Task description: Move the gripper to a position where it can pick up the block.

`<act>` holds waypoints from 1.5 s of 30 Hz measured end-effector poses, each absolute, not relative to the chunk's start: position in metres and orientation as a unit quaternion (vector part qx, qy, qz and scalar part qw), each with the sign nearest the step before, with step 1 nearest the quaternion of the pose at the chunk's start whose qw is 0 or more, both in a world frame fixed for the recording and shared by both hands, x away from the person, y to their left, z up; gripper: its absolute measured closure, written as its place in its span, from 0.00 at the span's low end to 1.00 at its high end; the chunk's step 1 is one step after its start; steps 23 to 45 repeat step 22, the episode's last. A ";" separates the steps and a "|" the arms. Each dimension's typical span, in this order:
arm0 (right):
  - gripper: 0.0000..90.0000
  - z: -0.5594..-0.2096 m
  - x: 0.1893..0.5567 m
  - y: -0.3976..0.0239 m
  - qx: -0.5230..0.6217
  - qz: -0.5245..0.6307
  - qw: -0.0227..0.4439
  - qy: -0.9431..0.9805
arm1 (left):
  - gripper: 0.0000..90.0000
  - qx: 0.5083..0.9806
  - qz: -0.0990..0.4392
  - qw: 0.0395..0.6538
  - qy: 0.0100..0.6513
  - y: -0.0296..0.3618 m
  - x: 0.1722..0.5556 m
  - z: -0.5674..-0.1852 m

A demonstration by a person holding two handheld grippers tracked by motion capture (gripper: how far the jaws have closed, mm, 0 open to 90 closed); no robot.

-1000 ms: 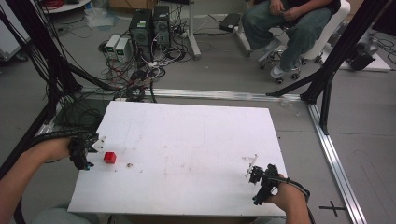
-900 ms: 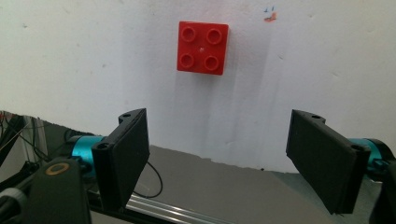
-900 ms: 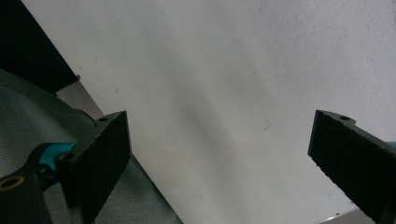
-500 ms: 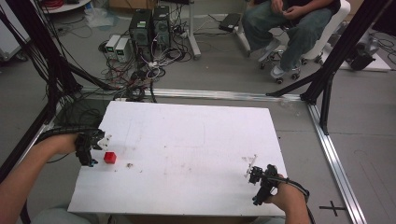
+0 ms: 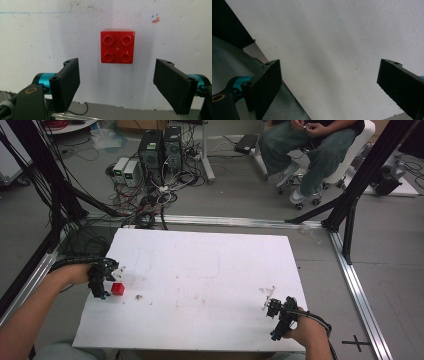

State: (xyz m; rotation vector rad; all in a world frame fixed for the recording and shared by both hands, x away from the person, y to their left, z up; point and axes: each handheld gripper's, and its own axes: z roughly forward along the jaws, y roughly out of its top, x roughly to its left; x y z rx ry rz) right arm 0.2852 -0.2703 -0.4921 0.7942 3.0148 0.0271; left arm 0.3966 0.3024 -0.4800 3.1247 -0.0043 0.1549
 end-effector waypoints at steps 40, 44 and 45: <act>0.06 -0.492 0.285 -0.270 0.257 0.007 0.009 0.966 | 0.24 0.999 0.036 -0.001 -0.006 0.291 0.400 -0.496; 0.06 -0.492 0.285 -0.270 0.257 0.007 0.009 0.966 | 0.24 0.999 0.036 -0.001 -0.006 0.291 0.400 -0.496; 0.06 -0.492 0.285 -0.270 0.257 0.007 0.009 0.966 | 0.24 0.999 0.036 -0.001 -0.006 0.291 0.400 -0.496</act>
